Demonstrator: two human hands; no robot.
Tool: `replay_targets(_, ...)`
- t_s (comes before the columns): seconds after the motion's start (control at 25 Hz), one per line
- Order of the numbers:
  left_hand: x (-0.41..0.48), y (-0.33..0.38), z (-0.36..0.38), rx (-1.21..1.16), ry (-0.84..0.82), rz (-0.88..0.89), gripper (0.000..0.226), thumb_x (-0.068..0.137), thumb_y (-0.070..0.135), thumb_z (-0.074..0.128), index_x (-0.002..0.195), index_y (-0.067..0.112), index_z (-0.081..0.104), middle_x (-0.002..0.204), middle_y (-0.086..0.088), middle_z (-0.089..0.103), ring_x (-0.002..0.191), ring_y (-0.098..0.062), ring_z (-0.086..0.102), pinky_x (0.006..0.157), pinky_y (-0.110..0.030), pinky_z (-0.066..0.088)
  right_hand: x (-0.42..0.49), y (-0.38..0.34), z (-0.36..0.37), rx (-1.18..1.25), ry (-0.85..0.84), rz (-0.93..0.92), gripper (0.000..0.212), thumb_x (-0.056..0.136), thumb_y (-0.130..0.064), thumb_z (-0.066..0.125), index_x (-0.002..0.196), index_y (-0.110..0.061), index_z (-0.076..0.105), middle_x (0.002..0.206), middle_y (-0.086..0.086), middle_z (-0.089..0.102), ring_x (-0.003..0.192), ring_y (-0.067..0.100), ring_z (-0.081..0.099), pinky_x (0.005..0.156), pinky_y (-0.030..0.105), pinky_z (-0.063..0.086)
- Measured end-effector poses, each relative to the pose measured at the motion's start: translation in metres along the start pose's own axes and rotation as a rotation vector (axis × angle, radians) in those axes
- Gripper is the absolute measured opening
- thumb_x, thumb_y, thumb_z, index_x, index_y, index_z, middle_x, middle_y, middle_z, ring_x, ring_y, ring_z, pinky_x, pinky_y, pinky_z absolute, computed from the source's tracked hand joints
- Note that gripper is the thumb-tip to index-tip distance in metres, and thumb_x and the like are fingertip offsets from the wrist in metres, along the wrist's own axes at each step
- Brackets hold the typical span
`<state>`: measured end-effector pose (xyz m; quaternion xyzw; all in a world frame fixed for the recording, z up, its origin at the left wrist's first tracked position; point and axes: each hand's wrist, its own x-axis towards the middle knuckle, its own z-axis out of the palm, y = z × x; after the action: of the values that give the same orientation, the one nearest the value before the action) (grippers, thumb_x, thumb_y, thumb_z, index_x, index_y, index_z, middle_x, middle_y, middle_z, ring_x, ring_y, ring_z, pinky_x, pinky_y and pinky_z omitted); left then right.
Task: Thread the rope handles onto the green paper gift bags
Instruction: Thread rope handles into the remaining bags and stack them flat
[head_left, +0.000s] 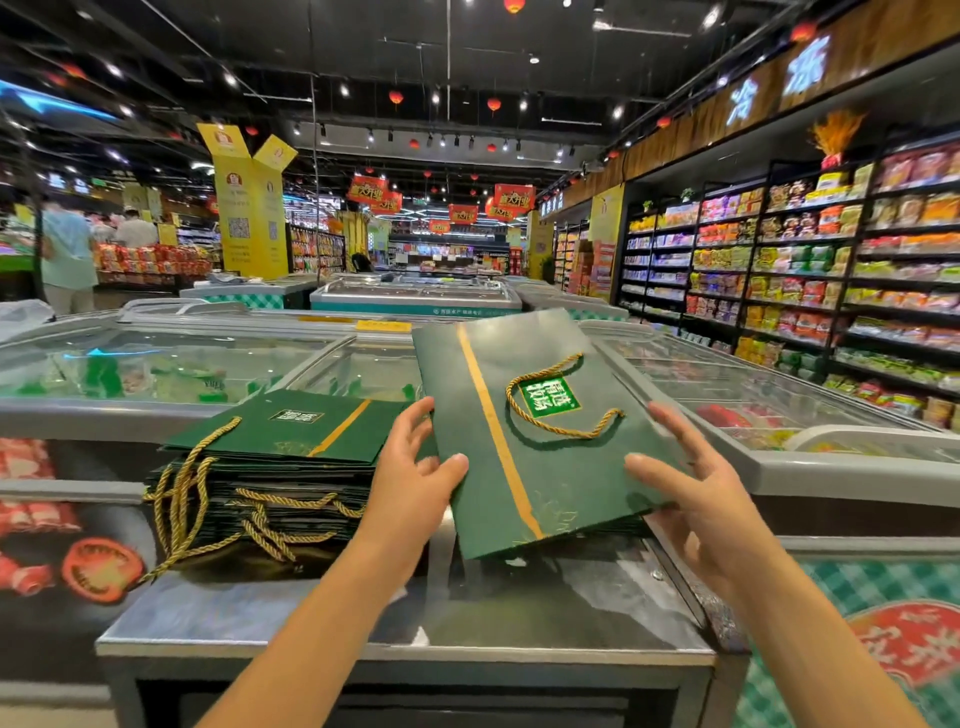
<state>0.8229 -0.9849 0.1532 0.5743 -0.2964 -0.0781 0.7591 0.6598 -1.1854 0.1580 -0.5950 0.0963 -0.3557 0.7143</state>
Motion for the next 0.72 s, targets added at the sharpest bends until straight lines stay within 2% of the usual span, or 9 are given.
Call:
replay_targets(0.12,0.023,0.004,-0.001,0.235,-0.004,0.039,0.051,0.096,0.002,0.061,0.139,0.027,0.049,0.140,0.008,0.046,0.091,0.003,0.061,0.072,-0.004,0.046,0.012,-0.001,-0.003,-0.240,-0.140,0.056,0.064,0.079,-0.002,0.079,0.135,-0.030,0.063,0.125,0.010,0.071,0.104,0.027,0.074,0.079,0.032,0.062)
replay_targets(0.16,0.033,0.004,0.000,0.310,-0.001,0.066,0.046,0.096,0.006,0.063,0.136,0.027,0.052,0.138,0.007,0.048,0.097,0.003,0.057,0.075,-0.004,0.044,0.017,-0.003,-0.003,-0.318,-0.145,0.049,0.068,0.080,-0.003,0.080,0.138,-0.030,0.059,0.126,0.009,0.069,0.102,0.025,0.074,0.081,0.034,0.062)
replay_targets(0.28,0.062,0.005,0.010,0.500,0.021,0.088,0.037,0.090,0.022,0.075,0.124,0.027,0.061,0.128,0.006,0.054,0.119,-0.015,0.050,0.096,-0.031,0.046,0.037,-0.010,0.001,-0.491,-0.124,0.017,0.077,0.084,-0.014,0.082,0.149,-0.031,0.045,0.134,-0.001,0.060,0.109,0.018,0.071,0.091,0.038,0.060)
replay_targets(0.32,0.071,0.005,0.014,0.526,0.014,0.079,0.040,0.086,0.025,0.078,0.123,0.026,0.062,0.127,0.005,0.055,0.121,-0.017,0.050,0.096,-0.034,0.045,0.045,-0.011,0.003,-0.575,-0.109,-0.006,0.079,0.084,-0.023,0.082,0.151,-0.031,0.042,0.140,-0.003,0.056,0.116,0.017,0.066,0.096,0.041,0.058)
replay_targets(0.4,0.088,0.008,0.022,0.540,-0.067,0.026,0.054,0.082,0.031,0.082,0.130,0.026,0.058,0.133,0.002,0.051,0.120,-0.017,0.050,0.093,-0.031,0.043,0.060,-0.009,0.004,-0.768,-0.059,-0.063,0.089,0.079,-0.044,0.078,0.156,-0.029,0.035,0.153,-0.004,0.046,0.132,0.020,0.054,0.108,0.046,0.049)
replay_targets(0.44,0.095,0.007,0.025,0.572,-0.129,-0.001,0.063,0.080,0.035,0.083,0.136,0.027,0.054,0.139,0.002,0.049,0.124,-0.019,0.049,0.095,-0.031,0.042,0.065,-0.009,0.005,-0.834,-0.042,-0.089,0.091,0.080,-0.048,0.074,0.158,-0.026,0.032,0.157,-0.003,0.041,0.138,0.021,0.048,0.113,0.045,0.044)
replay_targets(0.56,0.116,-0.003,0.028,0.748,-0.255,-0.052,0.087,0.078,0.049,0.082,0.150,0.022,0.041,0.154,0.002,0.041,0.141,-0.020,0.040,0.109,-0.036,0.038,0.076,-0.005,0.005,-1.009,-0.039,-0.155,0.082,0.092,-0.040,0.067,0.160,-0.017,0.027,0.162,0.000,0.035,0.147,0.019,0.035,0.116,0.034,0.033)
replay_targets(0.72,0.126,-0.024,0.030,0.866,-0.339,-0.103,0.096,0.077,0.061,0.077,0.154,0.020,0.036,0.158,-0.002,0.037,0.142,-0.021,0.040,0.111,-0.037,0.038,0.083,0.010,-0.009,-1.173,-0.069,-0.136,0.080,0.095,-0.048,0.060,0.160,-0.016,0.027,0.162,0.000,0.036,0.148,0.017,0.034,0.118,0.032,0.031)
